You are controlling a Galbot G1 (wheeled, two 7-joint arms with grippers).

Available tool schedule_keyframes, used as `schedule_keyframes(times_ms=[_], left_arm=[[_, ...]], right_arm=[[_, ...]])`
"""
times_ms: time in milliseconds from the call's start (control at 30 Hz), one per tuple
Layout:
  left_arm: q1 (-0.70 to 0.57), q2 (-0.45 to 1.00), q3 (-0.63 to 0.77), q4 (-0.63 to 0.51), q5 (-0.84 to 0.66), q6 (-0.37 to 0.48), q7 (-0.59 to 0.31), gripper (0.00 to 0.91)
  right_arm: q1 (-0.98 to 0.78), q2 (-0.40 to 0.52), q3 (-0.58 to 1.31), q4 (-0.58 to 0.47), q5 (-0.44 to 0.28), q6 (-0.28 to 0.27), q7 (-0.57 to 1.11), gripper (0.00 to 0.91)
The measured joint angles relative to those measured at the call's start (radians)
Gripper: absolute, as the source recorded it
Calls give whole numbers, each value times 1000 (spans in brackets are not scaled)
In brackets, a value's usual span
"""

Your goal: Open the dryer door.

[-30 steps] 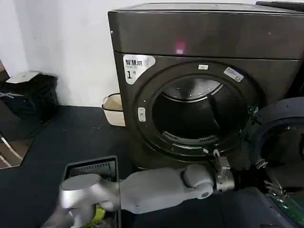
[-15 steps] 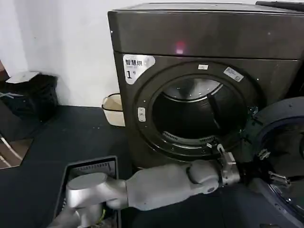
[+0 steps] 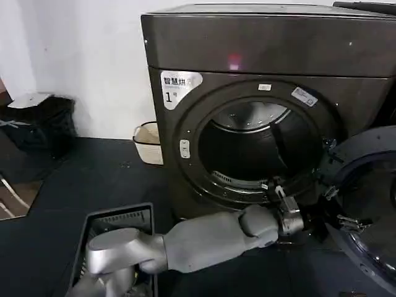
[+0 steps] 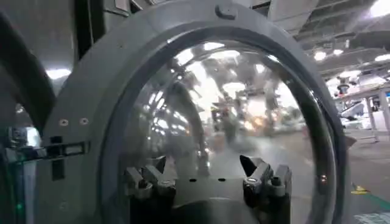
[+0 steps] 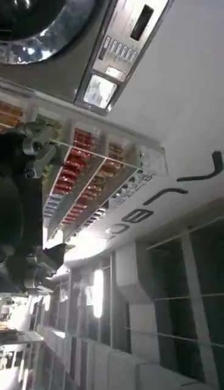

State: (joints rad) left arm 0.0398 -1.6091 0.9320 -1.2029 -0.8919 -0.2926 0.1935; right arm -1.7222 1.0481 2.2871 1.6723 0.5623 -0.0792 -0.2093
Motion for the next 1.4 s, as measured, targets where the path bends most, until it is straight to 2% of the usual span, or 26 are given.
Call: schedule_keyframes(times_ms=[300,400,633,900,1033,1233,1400], left_arm=[[-1,0,-22,-18,-7,-13,1,907],[-1,0,-28,-42,-50,-24,-3,907],[23,16,-46,-133,-76,-99,-35,907],[57,207,-76,-242,-17,-171,-54,907],[75,295,-100,-303,-42,-158,-64,907],[107,438,-145,-439,-64,-127,-145,907],[134,590,-172,-552,-70,-98,-103,907]], right_arm=[[5,-3,-5,-5,0,3,-1,907],[10,-11,-5,-7,0,3,-1,907],[25,-23,-12,-11,-2,2,-1,907],[37,-24,-30,4,-3,3,-7,907],[38,-24,-28,3,-4,6,-8,907],[51,-29,-22,4,-11,7,-3,907],[62,-32,-19,8,-12,8,6,907]])
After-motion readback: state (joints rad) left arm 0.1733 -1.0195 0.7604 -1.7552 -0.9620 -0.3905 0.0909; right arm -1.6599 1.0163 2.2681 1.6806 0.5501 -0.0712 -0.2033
